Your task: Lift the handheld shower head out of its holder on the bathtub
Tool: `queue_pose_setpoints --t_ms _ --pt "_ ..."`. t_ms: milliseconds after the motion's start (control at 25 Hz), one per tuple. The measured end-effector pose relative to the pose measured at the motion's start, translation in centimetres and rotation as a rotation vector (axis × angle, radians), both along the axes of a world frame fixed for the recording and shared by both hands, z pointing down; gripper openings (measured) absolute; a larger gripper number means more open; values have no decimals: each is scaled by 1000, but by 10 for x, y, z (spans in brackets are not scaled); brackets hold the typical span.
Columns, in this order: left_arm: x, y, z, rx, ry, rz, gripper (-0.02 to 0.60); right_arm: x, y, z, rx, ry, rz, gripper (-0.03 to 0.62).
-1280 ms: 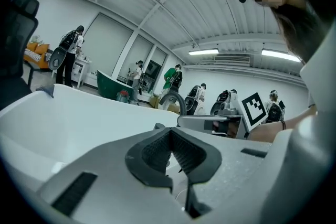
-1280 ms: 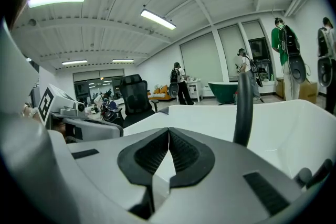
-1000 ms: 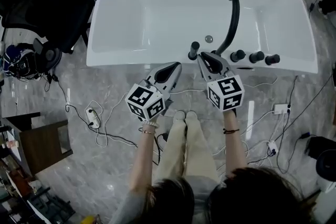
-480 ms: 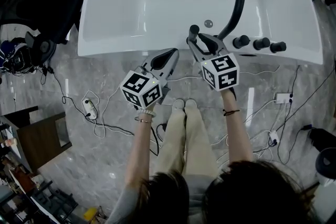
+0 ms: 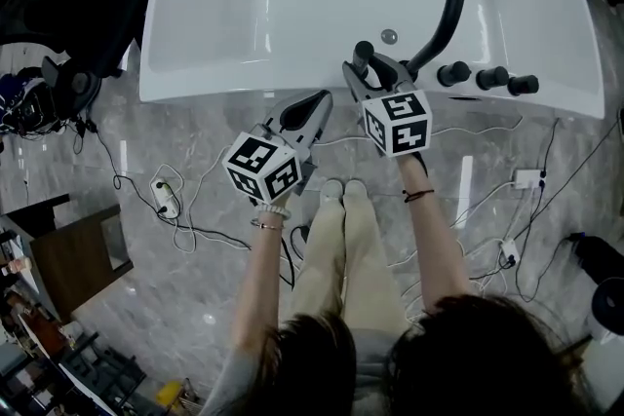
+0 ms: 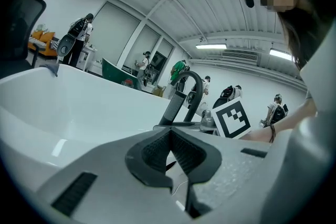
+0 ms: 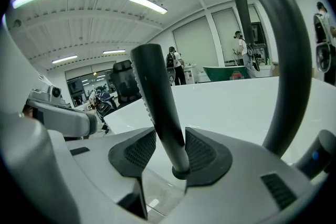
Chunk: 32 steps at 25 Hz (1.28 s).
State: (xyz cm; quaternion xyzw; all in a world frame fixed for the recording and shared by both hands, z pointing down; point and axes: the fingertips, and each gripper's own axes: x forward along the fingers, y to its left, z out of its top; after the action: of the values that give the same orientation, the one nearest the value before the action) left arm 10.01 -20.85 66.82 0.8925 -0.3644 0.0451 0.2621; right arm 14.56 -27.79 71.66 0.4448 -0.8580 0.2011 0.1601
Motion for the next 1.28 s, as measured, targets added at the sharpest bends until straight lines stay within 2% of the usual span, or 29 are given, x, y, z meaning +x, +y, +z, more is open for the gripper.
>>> queue_pose_setpoints --t_ms 360,720,1280 --pt "-7 -1 9 -20 20 -18 5 -5 -7 8 0 59 -12 151" --pt "-5 0 3 -21 17 -11 5 1 -3 7 -45 105 18 138" --pt "-8 -5 -38 21 8 7 5 -2 6 -38 -22 113 12 137"
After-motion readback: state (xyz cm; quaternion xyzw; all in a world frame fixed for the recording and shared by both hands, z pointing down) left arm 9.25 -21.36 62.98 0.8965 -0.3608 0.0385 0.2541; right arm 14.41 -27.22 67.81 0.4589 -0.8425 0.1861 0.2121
